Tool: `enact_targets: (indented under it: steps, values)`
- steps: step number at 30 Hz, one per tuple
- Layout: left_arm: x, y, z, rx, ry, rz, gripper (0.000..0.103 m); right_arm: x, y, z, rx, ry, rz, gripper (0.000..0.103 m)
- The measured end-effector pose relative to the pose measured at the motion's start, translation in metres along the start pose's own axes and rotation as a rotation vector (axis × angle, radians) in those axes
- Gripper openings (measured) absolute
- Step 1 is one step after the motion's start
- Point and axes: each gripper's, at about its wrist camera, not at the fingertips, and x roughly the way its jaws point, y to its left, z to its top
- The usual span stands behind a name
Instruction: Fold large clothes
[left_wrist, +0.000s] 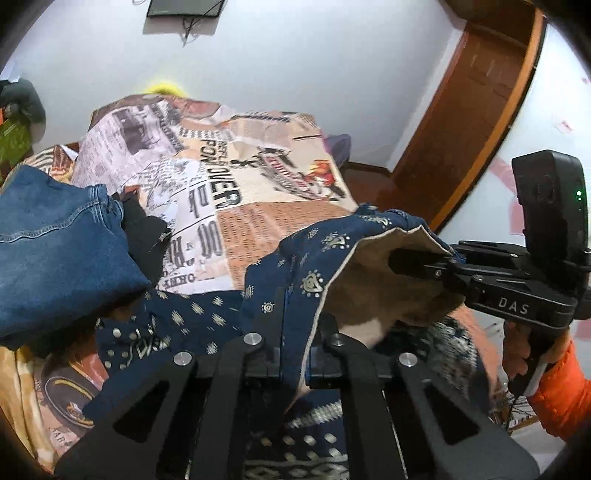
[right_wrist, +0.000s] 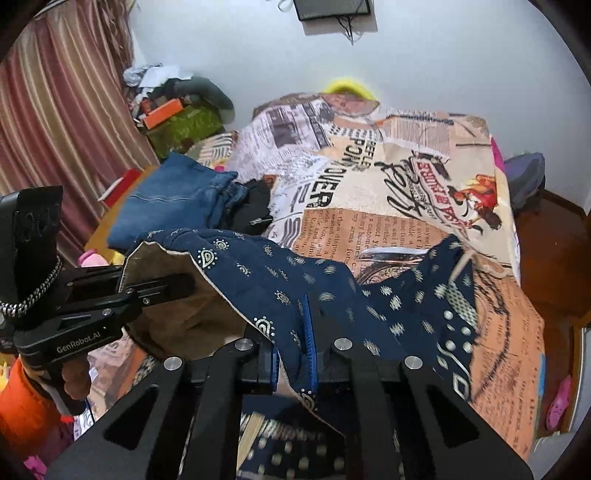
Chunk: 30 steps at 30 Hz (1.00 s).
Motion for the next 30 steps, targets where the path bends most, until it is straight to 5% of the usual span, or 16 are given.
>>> enact_targets:
  steps: [9,21,30]
  values:
    - [-0.036,-0.032,-0.034,0.015,0.011,-0.017,0.005,-0.044,0.017,-0.034,-0.049,-0.038,-0.003,0.010]
    - [-0.024,-0.038,-0.105,0.005,0.159,0.060,0.006,-0.029,0.009,-0.089,0.013,0.080,0.022,0.010]
    - [-0.019,-0.044,-0.137,0.054,0.266,0.105,0.023,-0.022,0.007,-0.112,0.061,0.158,0.050,0.011]
